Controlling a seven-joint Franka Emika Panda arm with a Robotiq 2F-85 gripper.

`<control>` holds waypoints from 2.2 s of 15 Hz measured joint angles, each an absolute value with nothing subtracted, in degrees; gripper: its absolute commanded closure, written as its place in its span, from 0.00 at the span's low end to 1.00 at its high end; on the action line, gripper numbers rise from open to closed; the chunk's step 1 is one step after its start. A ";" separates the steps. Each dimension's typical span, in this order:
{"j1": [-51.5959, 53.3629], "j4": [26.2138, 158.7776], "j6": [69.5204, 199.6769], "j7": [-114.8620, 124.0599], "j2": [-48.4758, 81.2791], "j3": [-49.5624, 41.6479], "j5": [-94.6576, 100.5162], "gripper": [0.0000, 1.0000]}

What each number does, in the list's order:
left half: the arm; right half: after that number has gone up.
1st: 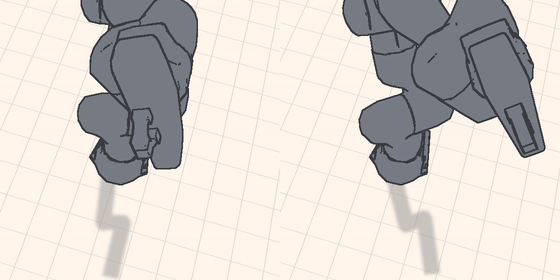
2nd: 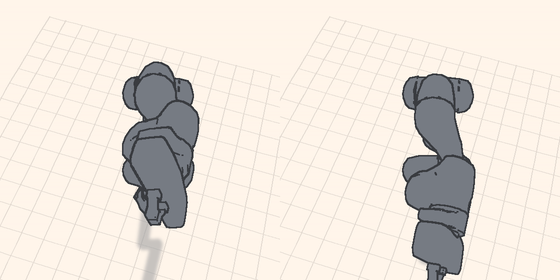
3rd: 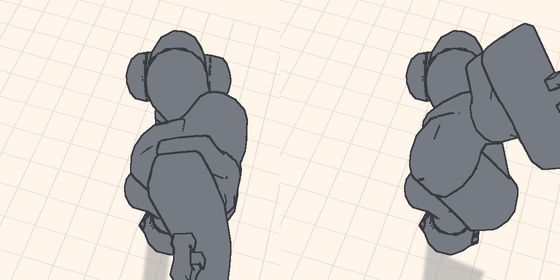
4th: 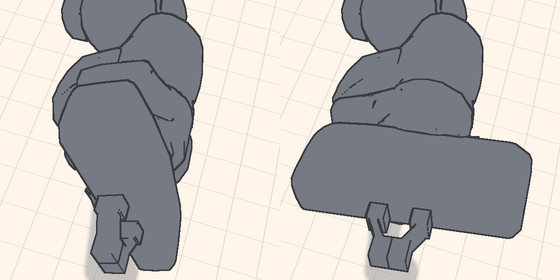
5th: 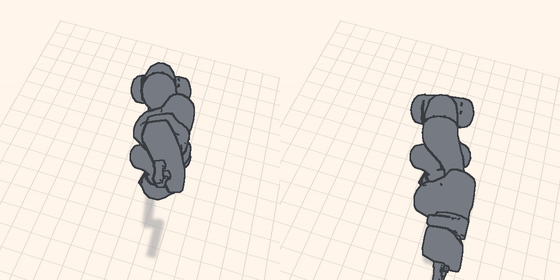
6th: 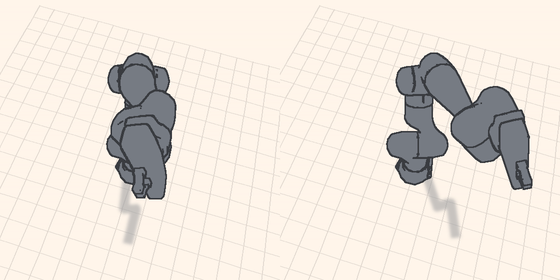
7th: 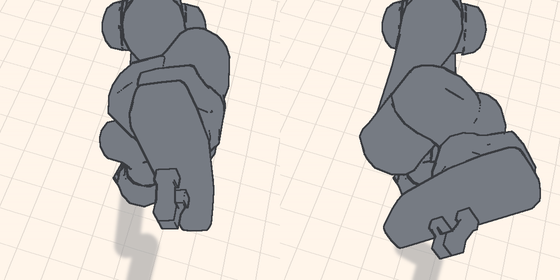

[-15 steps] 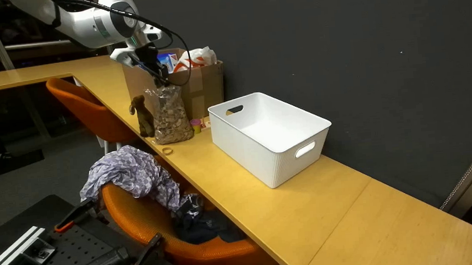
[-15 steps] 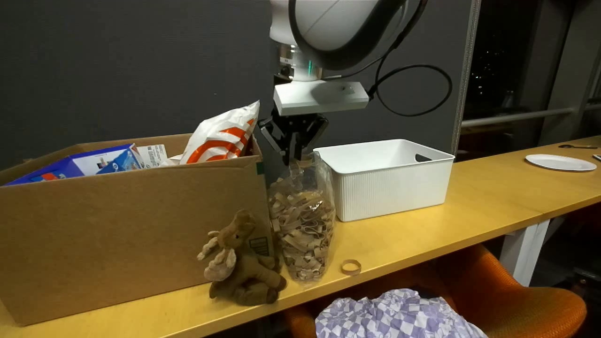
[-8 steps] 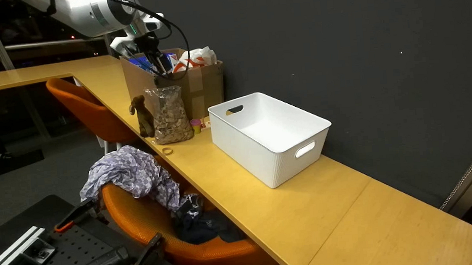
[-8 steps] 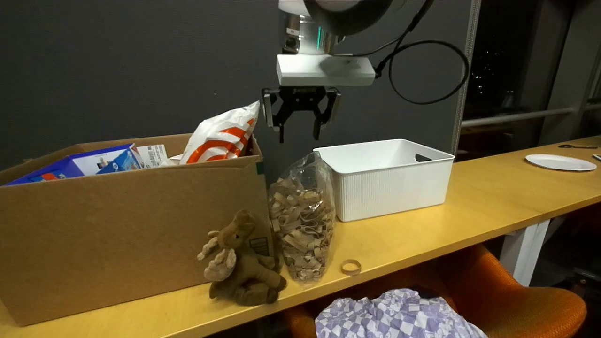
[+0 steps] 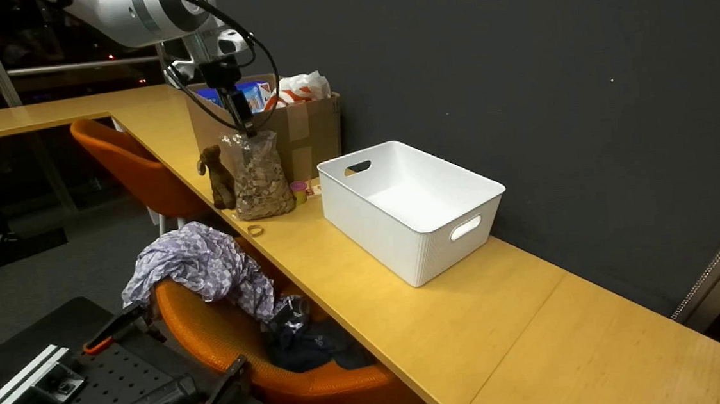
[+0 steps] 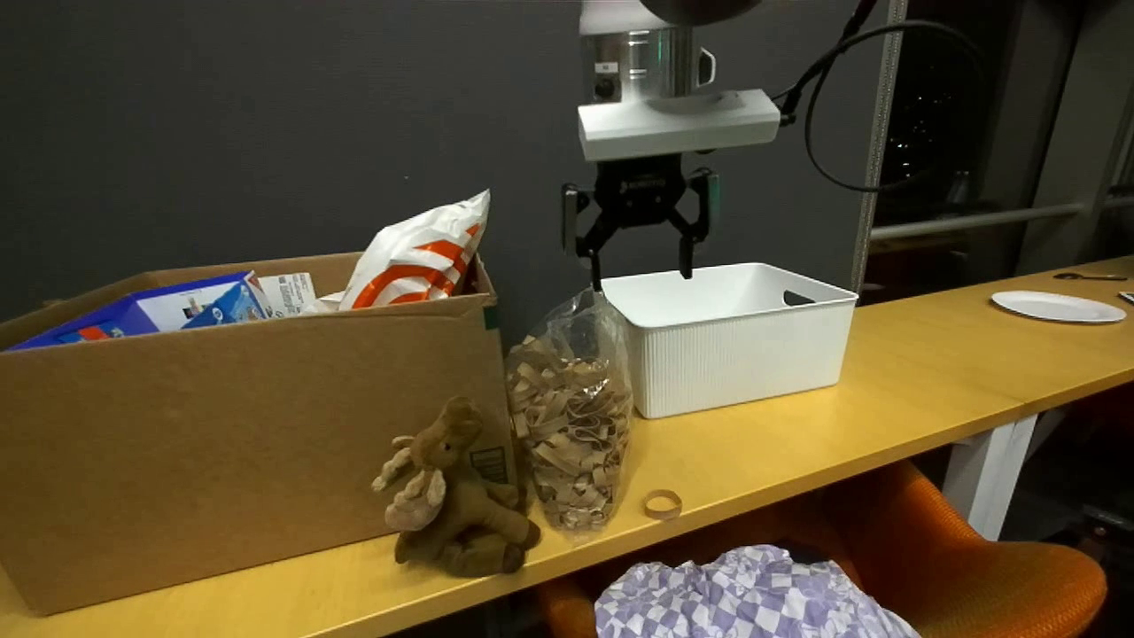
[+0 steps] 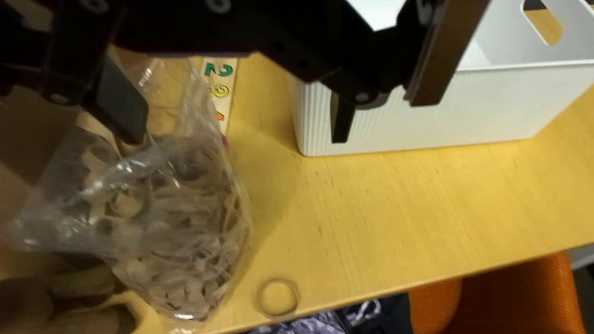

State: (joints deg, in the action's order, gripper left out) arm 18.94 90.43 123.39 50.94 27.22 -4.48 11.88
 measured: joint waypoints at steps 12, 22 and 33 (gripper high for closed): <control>15.14 110.41 133.40 53.17 22.90 -4.08 15.60 0.00; 12.13 113.40 152.68 37.97 30.49 -1.20 9.35 0.00; 8.06 110.83 153.12 17.02 36.53 1.94 -1.87 0.00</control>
State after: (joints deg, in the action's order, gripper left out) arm 8.06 110.83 153.12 17.02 36.53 1.94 -1.87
